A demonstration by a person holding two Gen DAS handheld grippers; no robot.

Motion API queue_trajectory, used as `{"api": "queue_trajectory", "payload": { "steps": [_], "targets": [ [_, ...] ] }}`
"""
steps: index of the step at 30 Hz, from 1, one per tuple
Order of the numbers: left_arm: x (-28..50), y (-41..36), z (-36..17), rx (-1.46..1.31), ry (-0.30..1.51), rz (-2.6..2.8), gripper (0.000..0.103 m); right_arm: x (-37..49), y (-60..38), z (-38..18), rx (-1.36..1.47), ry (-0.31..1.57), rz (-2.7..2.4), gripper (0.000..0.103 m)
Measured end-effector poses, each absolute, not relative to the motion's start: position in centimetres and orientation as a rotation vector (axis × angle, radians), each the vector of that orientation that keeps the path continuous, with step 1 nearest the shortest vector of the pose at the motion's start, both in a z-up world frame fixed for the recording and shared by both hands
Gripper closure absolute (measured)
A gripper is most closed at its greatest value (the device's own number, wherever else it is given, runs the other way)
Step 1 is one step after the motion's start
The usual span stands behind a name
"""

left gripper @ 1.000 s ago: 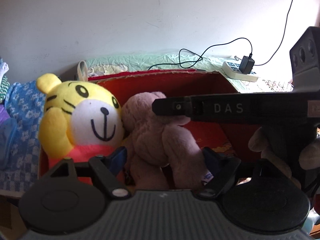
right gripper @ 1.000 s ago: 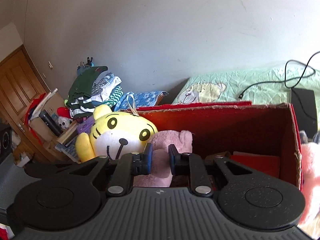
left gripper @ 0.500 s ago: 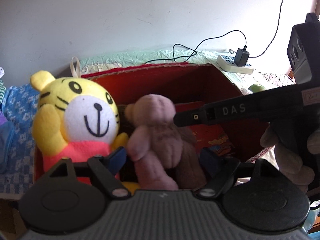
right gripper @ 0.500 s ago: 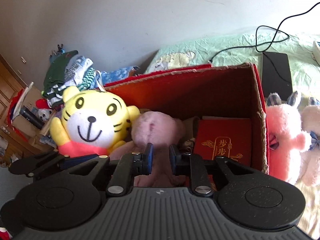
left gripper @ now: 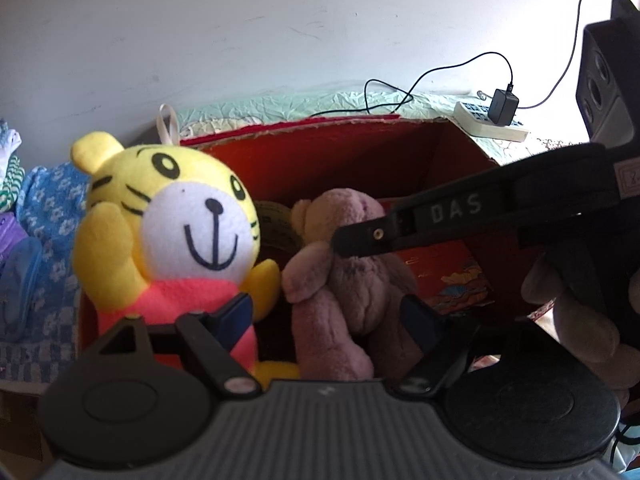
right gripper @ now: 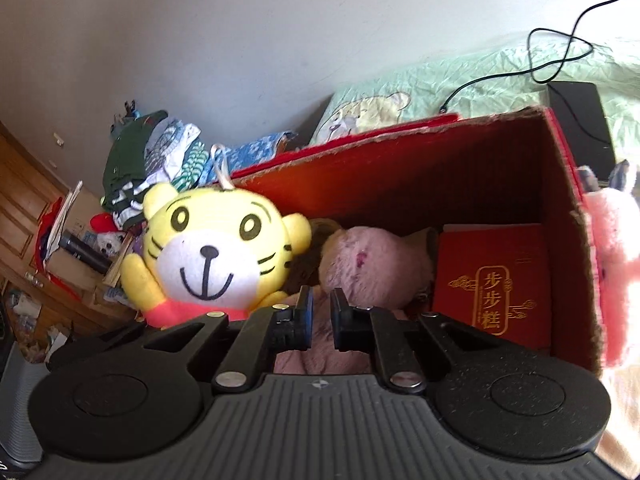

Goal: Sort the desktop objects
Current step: 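Carry the pink teddy bear into the red box beside the tiger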

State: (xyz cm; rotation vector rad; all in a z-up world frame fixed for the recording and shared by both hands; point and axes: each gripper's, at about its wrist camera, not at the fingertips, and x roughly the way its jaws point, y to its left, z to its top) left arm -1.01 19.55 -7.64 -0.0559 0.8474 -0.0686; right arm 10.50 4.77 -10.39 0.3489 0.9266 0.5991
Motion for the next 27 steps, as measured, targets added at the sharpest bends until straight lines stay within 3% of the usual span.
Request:
{"api": "queue_trajectory", "payload": {
  "steps": [4,6,8,11,18,20,22,23,25,27],
  "targets": [
    [-0.5,19.5,-7.8,-0.076,0.856,-0.064,0.019,11.9,3.1,-11.1,0.422,0.95,0.483,0.087],
    [-0.2,19.4,-7.9,-0.075,0.864,-0.063,0.019,12.6,3.4,-11.3,0.466,0.968,0.491,0.081],
    [0.1,19.2,-8.1,-0.069,0.87,-0.062,0.019,12.9,3.6,-11.4,0.482,0.965,0.47,0.067],
    [0.5,19.2,-8.4,-0.075,0.878,-0.057,0.019,13.4,3.6,-12.1,0.521,0.987,0.454,0.062],
    [0.2,18.9,-8.1,-0.08,0.87,-0.078,0.02,12.0,3.2,-10.9,0.565,0.958,0.619,0.064],
    [-0.1,18.6,-8.0,-0.076,0.871,-0.09,0.021,11.8,3.8,-11.0,0.586,0.981,0.668,0.075],
    [-0.2,18.3,-8.3,-0.051,0.873,-0.086,0.02,12.0,5.3,-12.6,0.636,1.075,0.702,0.077],
    [-0.2,18.2,-8.4,-0.038,0.878,-0.075,0.022,11.9,5.7,-13.0,0.628,1.083,0.682,0.089],
    [-0.2,18.6,-8.5,-0.043,0.882,-0.062,0.018,11.7,5.7,-12.8,0.626,1.05,0.682,0.085],
    [-0.5,18.9,-8.4,-0.051,0.879,-0.059,0.021,11.5,5.7,-12.5,0.595,1.043,0.682,0.085]
  ]
}}
